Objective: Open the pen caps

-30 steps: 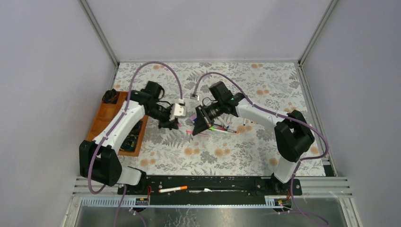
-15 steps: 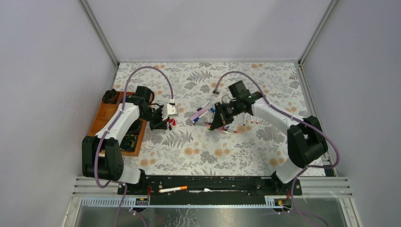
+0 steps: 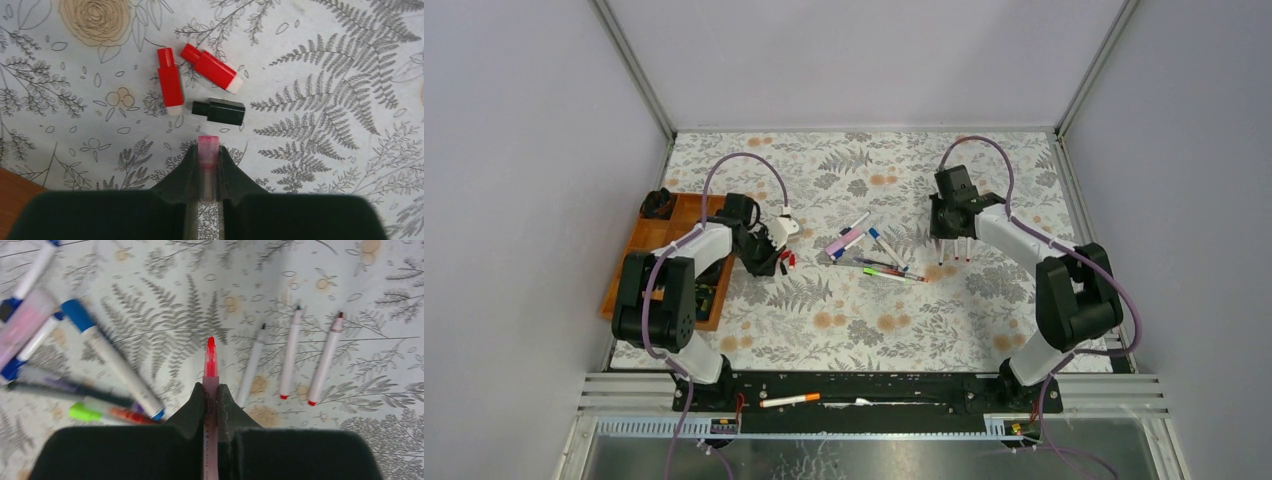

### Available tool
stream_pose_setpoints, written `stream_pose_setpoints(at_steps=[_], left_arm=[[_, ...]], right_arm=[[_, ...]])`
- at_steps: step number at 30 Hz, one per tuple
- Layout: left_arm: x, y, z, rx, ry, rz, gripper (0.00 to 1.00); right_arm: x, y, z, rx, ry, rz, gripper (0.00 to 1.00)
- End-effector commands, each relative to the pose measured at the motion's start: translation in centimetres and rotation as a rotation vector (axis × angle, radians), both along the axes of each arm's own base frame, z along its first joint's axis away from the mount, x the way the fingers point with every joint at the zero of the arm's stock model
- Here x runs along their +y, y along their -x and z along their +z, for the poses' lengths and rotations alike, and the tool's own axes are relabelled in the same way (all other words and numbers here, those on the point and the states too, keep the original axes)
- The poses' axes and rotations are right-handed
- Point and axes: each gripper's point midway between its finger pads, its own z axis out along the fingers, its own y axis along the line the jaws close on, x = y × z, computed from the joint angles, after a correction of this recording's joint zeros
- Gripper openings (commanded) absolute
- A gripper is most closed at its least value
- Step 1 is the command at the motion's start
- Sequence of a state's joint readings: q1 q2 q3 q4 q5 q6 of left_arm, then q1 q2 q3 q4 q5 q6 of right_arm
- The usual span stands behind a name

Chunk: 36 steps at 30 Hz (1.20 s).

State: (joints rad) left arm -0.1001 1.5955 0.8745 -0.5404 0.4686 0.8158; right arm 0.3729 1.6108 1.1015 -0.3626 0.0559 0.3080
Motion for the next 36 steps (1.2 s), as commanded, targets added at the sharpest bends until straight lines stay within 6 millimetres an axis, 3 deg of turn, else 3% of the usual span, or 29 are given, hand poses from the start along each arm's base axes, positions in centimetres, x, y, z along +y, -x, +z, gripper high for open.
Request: stream_pose_setpoints(at_steps=[1,4,9,13,16,26,28,33,36], left_arm=[[0.3,-1.9,-0.3,-0.052,-0.015,0.072,0.19],[0.2,-1.8,-0.5,-0.049,-0.009,0.07,0.38],[-0.5,-1.3,0.6,-0.042,0.03,0.049,0.59],[-1.1,-1.1,2.7,-0.03,0.067,0.048,0.64],[-1.6,-1.6,5.2,-0.044,0.097,0.058,0.75],[-3.1,-2.2,13.1,-0.022,0.192,0.112,0.82],[-3.3,-2.1,14.4,-0.035,0.208,0.106,0.91],[-3.5,-2.1,16.7,-0.062,0.225,0.108,0.93],[-3.6,-2.2,17.7,-0.067,0.235,0.108,0.94]], right_arm=[[-3.5,-2.6,-0.8,-0.057,0.128,-0.134,0.0],[-4.3,-3.3,-1.6,-0.051,0.141,-0.149,0.0],[-4.8,-4.2,-2.8,-0.031,0.196,-0.131,0.0],[-5.1,-4.2,-3.7,-0.011,0.216,-0.125,0.04],[-5.3,-4.1,-4.3,-0.001,0.222,-0.129,0.11],[-5.3,-3.7,-4.8,0.016,0.223,-0.13,0.31],[-5.5,-3.7,-4.6,0.012,0.228,-0.136,0.33],[-5.3,-3.8,-2.5,-0.032,0.199,-0.148,0.34],[-3.9,-3.8,-0.5,-0.076,0.135,-0.117,0.36]])
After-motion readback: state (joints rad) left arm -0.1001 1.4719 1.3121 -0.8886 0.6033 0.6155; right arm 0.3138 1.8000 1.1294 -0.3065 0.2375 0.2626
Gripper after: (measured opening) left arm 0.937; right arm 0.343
